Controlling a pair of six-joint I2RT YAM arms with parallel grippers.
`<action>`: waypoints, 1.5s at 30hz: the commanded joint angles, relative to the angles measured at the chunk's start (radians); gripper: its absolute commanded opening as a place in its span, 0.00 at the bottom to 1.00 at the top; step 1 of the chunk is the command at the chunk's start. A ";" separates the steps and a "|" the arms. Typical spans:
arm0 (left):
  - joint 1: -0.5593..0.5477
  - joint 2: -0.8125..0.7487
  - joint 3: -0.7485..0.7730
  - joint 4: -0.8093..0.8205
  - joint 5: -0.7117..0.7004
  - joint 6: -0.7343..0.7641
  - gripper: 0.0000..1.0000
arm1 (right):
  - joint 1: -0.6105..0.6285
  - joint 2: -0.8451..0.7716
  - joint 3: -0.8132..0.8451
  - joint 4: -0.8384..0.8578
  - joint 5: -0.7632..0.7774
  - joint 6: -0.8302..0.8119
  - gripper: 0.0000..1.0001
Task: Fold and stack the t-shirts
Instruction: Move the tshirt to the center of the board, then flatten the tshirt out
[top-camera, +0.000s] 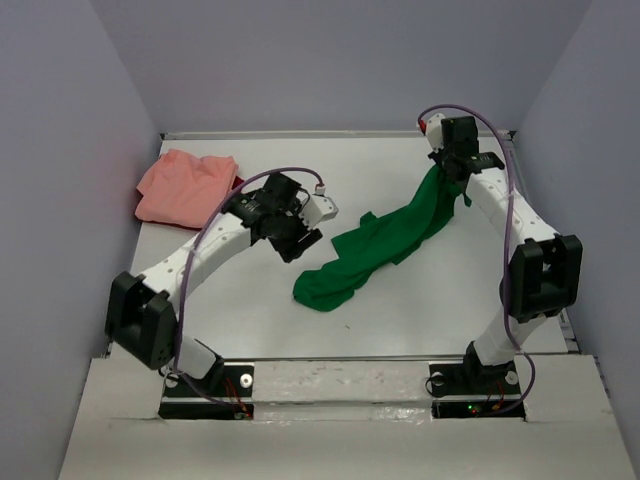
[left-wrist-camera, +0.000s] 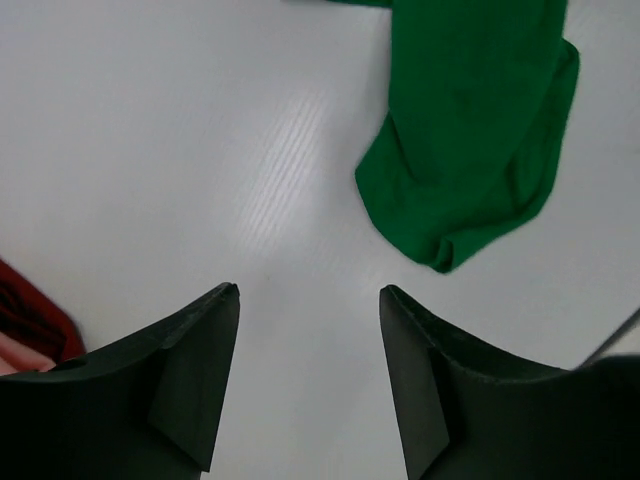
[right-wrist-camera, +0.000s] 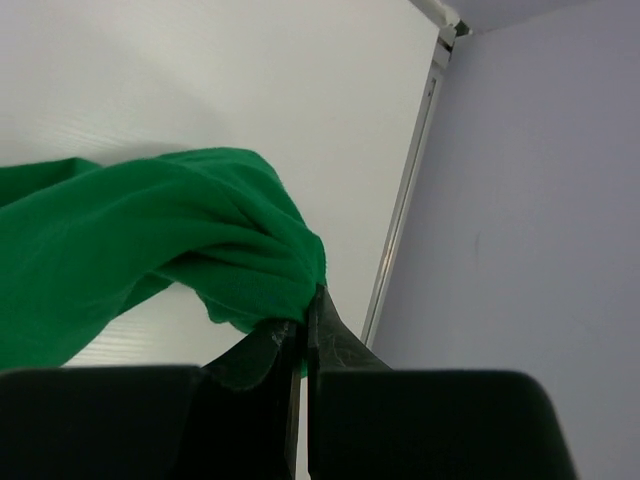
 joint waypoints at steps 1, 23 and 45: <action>0.007 0.165 0.058 0.211 -0.021 -0.023 0.67 | -0.007 -0.039 -0.058 0.011 -0.018 0.027 0.00; 0.059 0.702 0.562 0.064 0.377 0.086 0.56 | -0.007 -0.025 -0.075 0.000 0.022 0.024 0.00; 0.043 0.800 0.506 0.087 0.328 0.126 0.53 | -0.007 -0.010 -0.107 -0.007 0.027 0.024 0.00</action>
